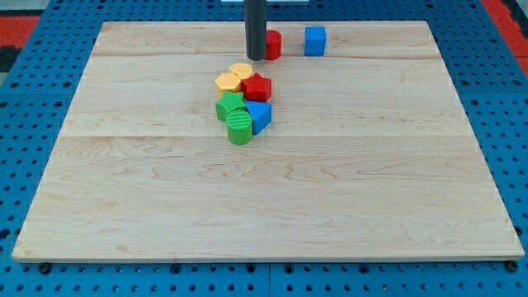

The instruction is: Slide the yellow heart along with the yellow hexagon down and left

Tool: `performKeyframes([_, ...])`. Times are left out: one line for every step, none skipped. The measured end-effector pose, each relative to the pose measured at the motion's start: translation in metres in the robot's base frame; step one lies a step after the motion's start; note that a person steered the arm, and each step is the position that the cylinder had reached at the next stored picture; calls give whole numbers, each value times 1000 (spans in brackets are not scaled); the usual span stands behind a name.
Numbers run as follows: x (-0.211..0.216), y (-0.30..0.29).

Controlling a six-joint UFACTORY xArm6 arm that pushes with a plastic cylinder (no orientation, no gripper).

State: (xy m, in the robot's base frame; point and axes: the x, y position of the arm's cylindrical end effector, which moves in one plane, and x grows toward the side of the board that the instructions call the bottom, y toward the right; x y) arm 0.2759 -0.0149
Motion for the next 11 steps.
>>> performKeyframes([-1, 0])
performKeyframes([-4, 0])
performKeyframes([-5, -1])
performKeyframes([6, -11])
performKeyframes([28, -9])
performKeyframes([44, -27])
performKeyframes([65, -48])
performKeyframes([96, -70])
performKeyframes([118, -72])
performKeyframes([127, -24])
performKeyframes([132, 12])
